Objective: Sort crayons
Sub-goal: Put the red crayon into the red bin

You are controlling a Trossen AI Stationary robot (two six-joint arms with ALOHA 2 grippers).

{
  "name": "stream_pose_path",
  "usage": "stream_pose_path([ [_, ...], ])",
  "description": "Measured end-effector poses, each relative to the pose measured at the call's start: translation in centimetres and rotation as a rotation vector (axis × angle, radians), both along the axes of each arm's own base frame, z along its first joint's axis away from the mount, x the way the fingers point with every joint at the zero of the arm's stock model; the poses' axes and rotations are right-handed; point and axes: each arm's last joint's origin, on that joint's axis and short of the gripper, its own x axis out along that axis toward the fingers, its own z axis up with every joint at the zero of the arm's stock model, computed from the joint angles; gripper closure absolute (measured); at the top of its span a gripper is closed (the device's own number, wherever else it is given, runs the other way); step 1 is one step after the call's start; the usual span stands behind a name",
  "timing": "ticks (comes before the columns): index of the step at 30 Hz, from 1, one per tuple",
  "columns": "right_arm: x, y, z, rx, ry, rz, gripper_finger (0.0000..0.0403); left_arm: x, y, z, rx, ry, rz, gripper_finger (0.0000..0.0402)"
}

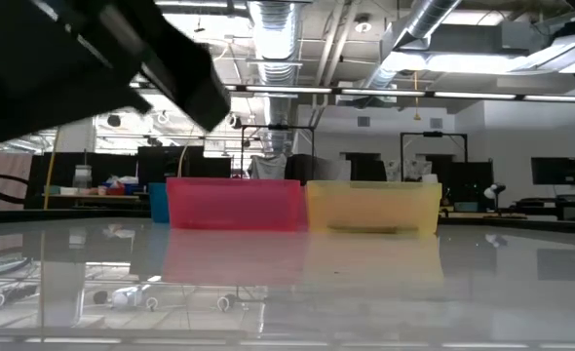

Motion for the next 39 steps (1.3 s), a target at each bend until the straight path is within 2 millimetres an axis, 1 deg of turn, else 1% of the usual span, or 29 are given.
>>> stream_pose_path([
  [2,0.0,0.0,0.5,0.007,-0.011,0.006,0.0223,0.0,-0.7,0.4,0.049,-0.010,-0.090,0.0307],
  [6,-0.3,-0.2,1.7,-0.020,-0.020,0.035,0.0223,0.4,-2.8,2.1,0.164,-0.076,-0.252,0.0307],
  [11,-1.5,-1.0,4.3,-0.054,0.021,0.044,0.0223,1.4,-5.2,4.5,0.363,-0.143,-0.364,0.0307],
  [15,-2.9,-2.0,6.8,-0.094,0.079,0.049,0.0223,2.7,-6.9,5.0,0.511,-0.133,-0.435,0.0307],
  [17,-3.8,-2.6,8.4,-0.105,0.086,0.056,0.0223,3.4,-7.5,5.1,0.544,-0.139,-0.448,0.0307],
  [19,-4.5,-3.0,10.2,-0.112,0.082,0.065,0.0223,4.0,-7.6,4.9,0.547,-0.132,-0.468,0.0307],
  [21,-5.3,-3.5,11.8,-0.107,0.067,0.068,0.0223,4.7,-7.3,4.7,0.518,-0.111,-0.509,0.0307],
  [23,-5.8,-3.8,13.1,-0.100,0.055,0.069,0.0223,5.6,-6.8,4.7,0.472,-0.088,-0.549,0.0307],
  [26,-6.4,-4.2,14.4,-0.087,0.032,0.070,0.0223,6.5,-5.9,4.4,0.462,-0.066,-0.555,0.0307],
  [29,-6.7,-4.3,15.0,-0.083,0.024,0.072,0.0223,7.4,-5.1,4.4,0.466,-0.062,-0.571,0.0307],
  [34,-6.9,-4.2,14.8,-0.101,0.039,0.086,0.0223,8.3,-4.5,4.3,0.482,-0.067,-0.612,0.0307],
  [36,-7.0,-4.2,14.7,-0.110,0.053,0.088,0.0223,8.5,-4.6,3.9,0.477,-0.064,-0.638,0.0307],
  [39,-7.0,-4.2,14.7,-0.115,0.058,0.090,0.0223,8.8,-4.9,2.6,0.464,-0.058,-0.660,0.0307],
])
